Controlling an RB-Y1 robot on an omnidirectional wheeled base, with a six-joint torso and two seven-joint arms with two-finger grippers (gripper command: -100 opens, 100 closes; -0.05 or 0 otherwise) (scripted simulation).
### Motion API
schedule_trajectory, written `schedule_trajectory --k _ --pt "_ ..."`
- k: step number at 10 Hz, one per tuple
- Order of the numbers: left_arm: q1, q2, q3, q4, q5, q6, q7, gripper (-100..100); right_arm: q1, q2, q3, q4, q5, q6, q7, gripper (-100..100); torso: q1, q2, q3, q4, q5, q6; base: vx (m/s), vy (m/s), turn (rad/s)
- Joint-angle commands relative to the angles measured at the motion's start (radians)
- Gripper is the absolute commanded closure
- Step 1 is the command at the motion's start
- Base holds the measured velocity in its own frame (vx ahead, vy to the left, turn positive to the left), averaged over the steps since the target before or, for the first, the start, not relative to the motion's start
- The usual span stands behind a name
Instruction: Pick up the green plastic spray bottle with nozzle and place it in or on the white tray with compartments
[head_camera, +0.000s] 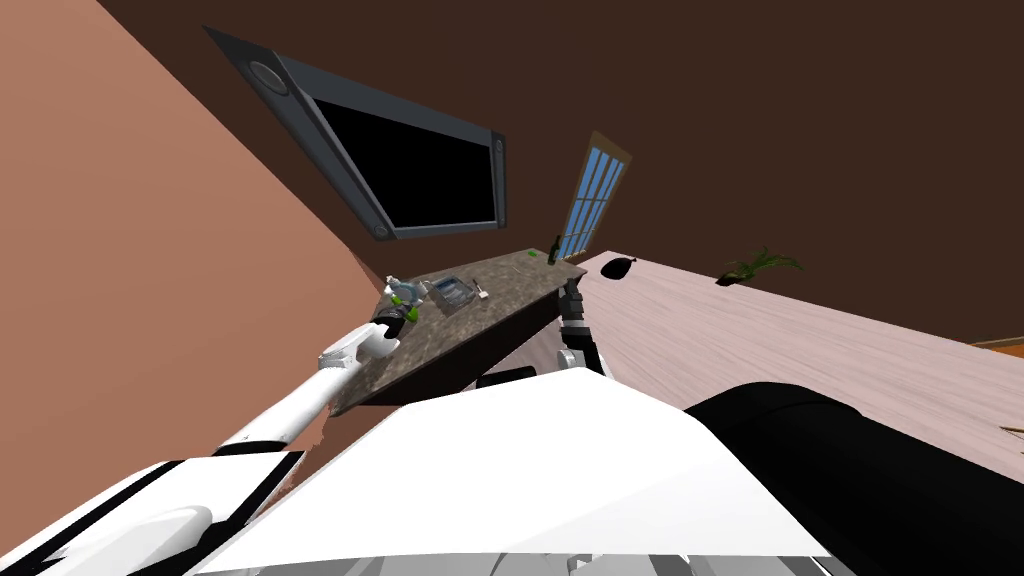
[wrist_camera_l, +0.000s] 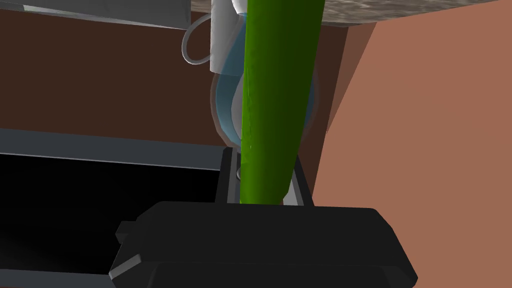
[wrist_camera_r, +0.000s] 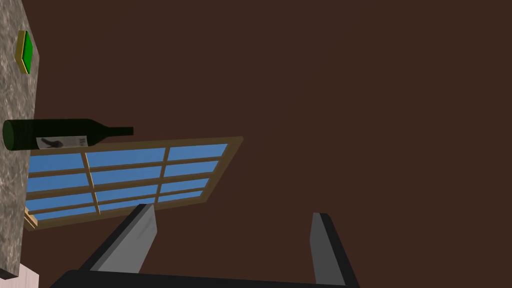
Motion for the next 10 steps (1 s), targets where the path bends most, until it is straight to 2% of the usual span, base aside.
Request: schedule_trajectory --k 1,6,10 --pt "0.007 0.005 -0.006 0.001 0.014 0.004 -0.03 100 0.0 0.0 0.0 0.0 0.0 0.0 0.0 0 0.0 0.0 0.0 0.0 0.0 0.0 -0.135 -0.067 -0.077" --pt "0.019 0.046 -0.022 -0.001 0.087 0.029 -0.139 100 0.0 0.0 0.0 0.0 0.0 0.0 0.0 0 -0.002 0.009 0.0 -0.007 0.009 0.0 -0.152 -0.076 -0.097" --pt "0.012 0.08 -0.032 0.01 0.158 0.057 -0.198 100 0.0 0.0 0.0 0.0 0.0 0.0 0.0 0 0.0 0.004 -0.003 -0.01 0.01 0.001 -0.11 -0.07 -0.106"
